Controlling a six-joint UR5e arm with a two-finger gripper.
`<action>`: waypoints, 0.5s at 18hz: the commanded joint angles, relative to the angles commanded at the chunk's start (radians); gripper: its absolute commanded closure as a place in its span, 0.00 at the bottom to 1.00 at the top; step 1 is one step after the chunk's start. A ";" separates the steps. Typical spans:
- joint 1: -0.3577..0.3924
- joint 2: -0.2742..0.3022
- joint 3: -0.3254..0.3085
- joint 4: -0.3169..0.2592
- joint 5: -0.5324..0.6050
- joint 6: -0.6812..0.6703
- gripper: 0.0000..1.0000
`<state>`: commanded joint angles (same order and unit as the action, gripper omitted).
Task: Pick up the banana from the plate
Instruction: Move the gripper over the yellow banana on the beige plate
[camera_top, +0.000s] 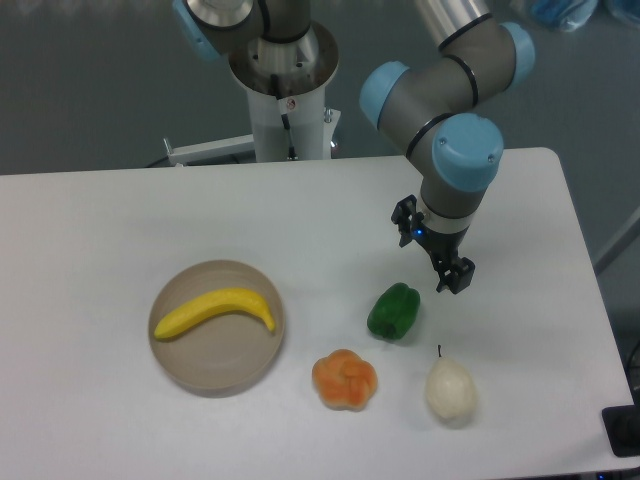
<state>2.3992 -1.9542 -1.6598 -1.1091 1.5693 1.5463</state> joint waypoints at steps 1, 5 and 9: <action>-0.006 -0.006 0.000 0.008 0.000 -0.002 0.00; -0.037 -0.020 0.031 0.029 -0.020 -0.040 0.00; -0.104 0.003 0.014 0.031 -0.077 -0.213 0.00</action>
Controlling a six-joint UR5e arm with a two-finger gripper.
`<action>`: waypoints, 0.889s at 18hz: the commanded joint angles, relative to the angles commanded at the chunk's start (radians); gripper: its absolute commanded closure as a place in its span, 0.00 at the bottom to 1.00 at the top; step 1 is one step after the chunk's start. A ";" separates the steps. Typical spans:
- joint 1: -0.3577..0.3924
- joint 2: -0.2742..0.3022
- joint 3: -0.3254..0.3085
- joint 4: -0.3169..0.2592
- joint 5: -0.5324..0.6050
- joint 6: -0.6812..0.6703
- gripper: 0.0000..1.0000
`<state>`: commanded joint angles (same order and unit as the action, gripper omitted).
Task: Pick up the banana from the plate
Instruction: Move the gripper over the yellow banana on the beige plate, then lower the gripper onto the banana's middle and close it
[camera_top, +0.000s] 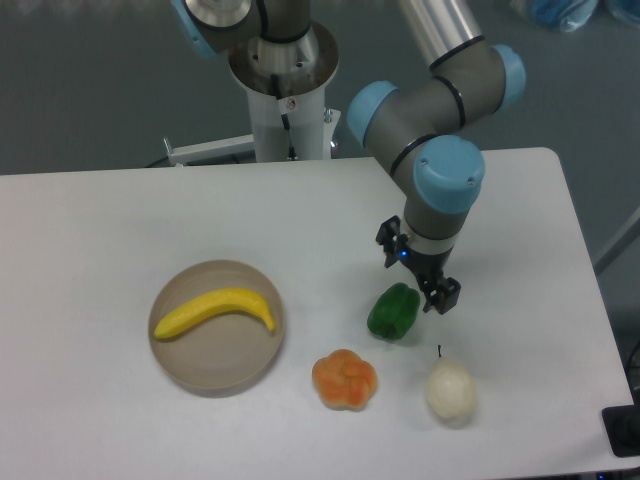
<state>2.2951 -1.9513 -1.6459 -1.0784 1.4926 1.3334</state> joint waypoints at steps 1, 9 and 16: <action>-0.025 0.009 -0.002 0.000 0.000 -0.031 0.00; -0.281 0.032 -0.107 0.063 0.000 -0.221 0.00; -0.402 0.012 -0.157 0.101 0.000 -0.281 0.00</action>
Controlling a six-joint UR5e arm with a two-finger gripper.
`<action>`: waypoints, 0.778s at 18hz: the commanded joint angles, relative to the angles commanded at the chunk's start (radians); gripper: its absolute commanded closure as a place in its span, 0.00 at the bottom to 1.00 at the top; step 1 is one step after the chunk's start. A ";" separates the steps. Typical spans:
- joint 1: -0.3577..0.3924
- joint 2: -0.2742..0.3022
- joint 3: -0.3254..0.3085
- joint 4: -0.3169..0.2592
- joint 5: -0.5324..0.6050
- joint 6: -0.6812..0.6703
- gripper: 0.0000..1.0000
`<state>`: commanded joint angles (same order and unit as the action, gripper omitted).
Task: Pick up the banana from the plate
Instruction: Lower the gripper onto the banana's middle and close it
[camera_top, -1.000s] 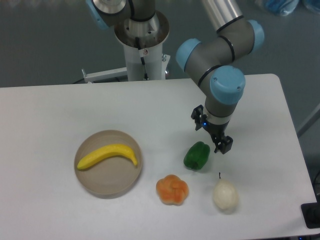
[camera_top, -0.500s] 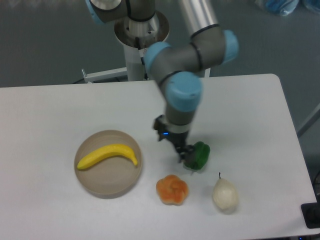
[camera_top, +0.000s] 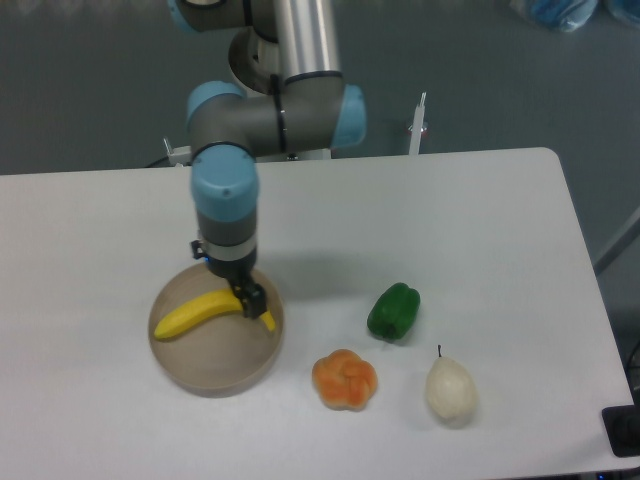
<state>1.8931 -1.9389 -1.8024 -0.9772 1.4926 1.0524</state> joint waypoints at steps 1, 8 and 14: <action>-0.005 -0.009 0.000 0.002 0.000 -0.006 0.00; -0.022 -0.075 -0.025 0.081 0.000 -0.048 0.00; -0.031 -0.094 -0.020 0.112 0.000 -0.075 0.59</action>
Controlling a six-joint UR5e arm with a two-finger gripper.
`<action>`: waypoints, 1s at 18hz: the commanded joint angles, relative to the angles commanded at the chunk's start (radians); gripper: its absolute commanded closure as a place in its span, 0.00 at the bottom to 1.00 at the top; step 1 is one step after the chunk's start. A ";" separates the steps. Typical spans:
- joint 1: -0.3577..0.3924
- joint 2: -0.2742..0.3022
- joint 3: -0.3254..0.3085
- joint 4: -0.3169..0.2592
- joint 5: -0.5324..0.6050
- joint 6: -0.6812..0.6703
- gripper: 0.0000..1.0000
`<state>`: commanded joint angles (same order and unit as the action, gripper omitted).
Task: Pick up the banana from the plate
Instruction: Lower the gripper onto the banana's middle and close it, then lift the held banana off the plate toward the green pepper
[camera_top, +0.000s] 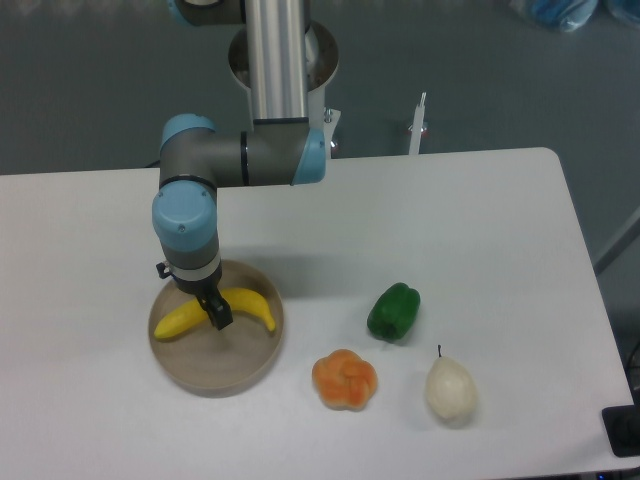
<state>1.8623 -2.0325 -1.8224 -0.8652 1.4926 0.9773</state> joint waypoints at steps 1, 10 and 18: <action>0.000 0.002 0.000 0.000 0.000 -0.002 0.70; 0.027 0.107 0.028 -0.017 -0.002 -0.006 0.87; 0.179 0.167 0.029 -0.057 -0.005 0.011 0.87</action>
<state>2.0415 -1.8653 -1.7932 -0.9219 1.4880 0.9879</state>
